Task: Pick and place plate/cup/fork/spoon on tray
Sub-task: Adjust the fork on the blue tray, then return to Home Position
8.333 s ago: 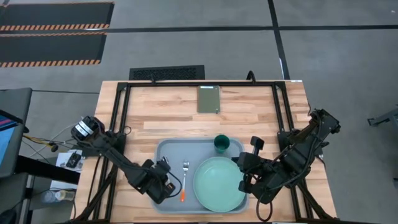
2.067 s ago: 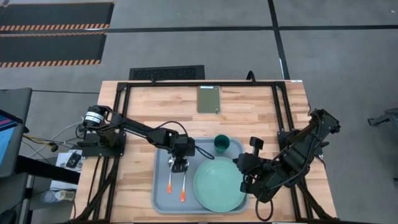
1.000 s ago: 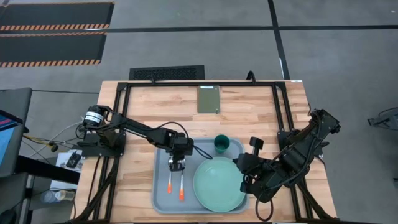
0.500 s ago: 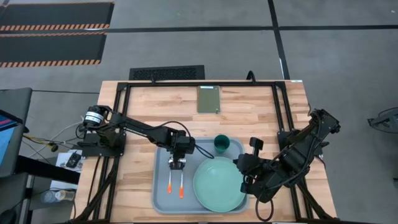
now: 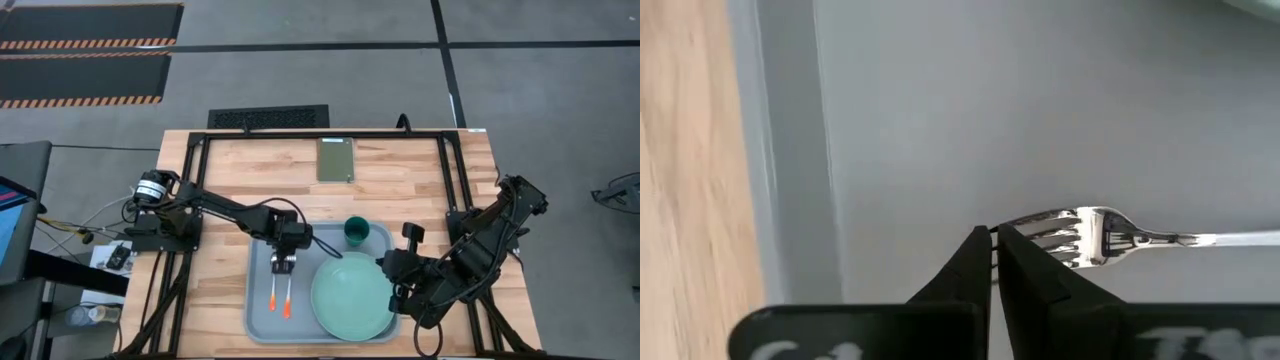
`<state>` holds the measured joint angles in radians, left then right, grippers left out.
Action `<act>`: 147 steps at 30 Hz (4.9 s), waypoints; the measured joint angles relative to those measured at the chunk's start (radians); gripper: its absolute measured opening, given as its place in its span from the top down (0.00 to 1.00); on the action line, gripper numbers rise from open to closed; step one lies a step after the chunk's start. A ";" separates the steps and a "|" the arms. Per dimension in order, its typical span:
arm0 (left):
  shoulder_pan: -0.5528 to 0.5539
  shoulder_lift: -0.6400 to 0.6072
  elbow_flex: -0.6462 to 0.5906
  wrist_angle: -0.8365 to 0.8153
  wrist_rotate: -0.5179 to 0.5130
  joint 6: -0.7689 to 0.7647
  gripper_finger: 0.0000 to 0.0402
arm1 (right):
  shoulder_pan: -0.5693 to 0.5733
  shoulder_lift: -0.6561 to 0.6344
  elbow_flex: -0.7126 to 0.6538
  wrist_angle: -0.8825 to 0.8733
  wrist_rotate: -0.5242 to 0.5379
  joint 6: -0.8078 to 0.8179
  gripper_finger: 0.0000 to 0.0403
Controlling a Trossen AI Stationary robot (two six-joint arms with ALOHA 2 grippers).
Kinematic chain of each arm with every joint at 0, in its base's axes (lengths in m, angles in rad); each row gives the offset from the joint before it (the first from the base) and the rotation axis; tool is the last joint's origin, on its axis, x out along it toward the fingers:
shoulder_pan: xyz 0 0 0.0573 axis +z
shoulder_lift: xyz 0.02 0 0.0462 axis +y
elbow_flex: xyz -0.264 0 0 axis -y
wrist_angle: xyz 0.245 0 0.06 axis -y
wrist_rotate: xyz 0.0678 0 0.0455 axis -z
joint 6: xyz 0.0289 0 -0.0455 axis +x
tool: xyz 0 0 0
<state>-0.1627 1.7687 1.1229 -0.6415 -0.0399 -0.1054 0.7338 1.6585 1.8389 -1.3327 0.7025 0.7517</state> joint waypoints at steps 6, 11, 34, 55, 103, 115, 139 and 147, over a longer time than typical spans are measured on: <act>0.000 0.000 0.000 -0.024 0.001 -0.005 1.00 | 0.000 0.000 0.000 0.000 0.000 0.000 0.95; 0.000 0.000 0.000 -0.041 0.001 -0.016 1.00 | 0.000 0.000 0.000 0.000 0.000 0.000 0.95; 0.000 0.000 0.000 -0.042 -0.002 -0.074 0.95 | 0.000 0.000 0.000 0.000 0.000 0.000 0.95; 0.000 -0.008 0.111 -0.128 -0.010 -0.124 0.69 | -0.001 0.000 0.000 0.023 0.016 -0.006 0.93; -0.138 -1.303 -0.642 0.670 -0.281 -0.114 0.70 | -0.280 -1.384 -1.277 1.195 -0.339 -0.585 0.92; -0.138 -1.506 -0.902 0.813 -0.289 -0.153 0.70 | -0.292 -1.651 -1.494 1.195 -0.315 -0.621 0.92; -0.139 -1.731 -1.112 0.755 -0.298 -0.171 0.70 | -0.334 -1.654 -1.786 1.291 -0.282 -0.631 0.92; -0.139 -1.731 -1.112 0.739 -0.286 -0.227 0.70 | -0.374 -1.637 -1.801 1.323 -0.282 -0.628 0.92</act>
<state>-0.3021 0.0380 0.0109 0.0972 -0.3260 -0.3324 0.3596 0.0219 0.0383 -0.0093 0.4209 0.1238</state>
